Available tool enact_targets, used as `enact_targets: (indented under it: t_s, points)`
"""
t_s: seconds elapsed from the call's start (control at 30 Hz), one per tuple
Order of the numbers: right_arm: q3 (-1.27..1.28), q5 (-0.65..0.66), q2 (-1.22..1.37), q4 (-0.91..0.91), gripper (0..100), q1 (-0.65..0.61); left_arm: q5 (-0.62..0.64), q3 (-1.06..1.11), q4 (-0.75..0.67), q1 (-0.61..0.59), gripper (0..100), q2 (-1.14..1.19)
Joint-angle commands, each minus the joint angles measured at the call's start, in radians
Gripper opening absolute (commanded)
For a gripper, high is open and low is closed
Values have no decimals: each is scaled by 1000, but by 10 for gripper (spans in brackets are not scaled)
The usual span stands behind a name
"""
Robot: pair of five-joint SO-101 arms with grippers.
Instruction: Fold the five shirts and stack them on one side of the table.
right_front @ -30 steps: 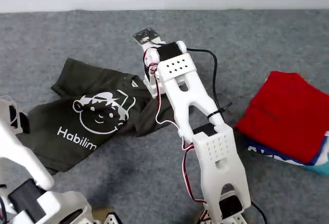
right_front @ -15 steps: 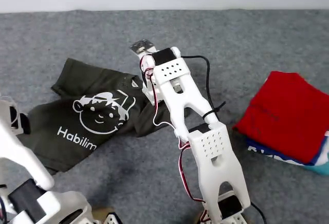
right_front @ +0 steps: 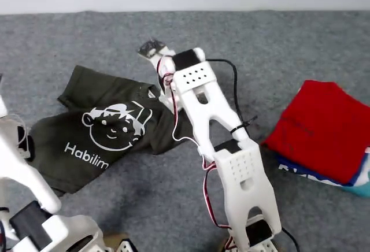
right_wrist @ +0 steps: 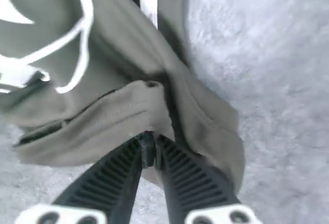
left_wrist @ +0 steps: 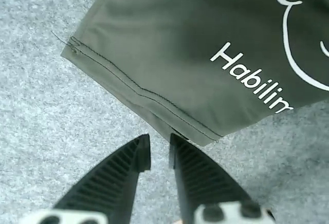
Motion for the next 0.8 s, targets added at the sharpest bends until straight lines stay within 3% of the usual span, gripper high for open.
enact_targets:
  t_s: [0.0, 0.2, 0.47, 0.63, 0.77]
  points:
    - [-51, 38, -151, 15, 10, 33, -14, -4, 0, 2, 62, -51]
    - [-51, 44, -255, 13, 10, 107, -15, -2, 26, 48, 62, -63]
    - [-51, 43, -357, 13, 10, 214, -81, 133, 14, 295, 62, -135]
    - [-51, 43, -407, 30, 10, 251, -78, 275, -132, 333, 62, -11]
    - [-51, 44, -437, 65, 10, 262, -78, 265, -258, 330, 62, 181]
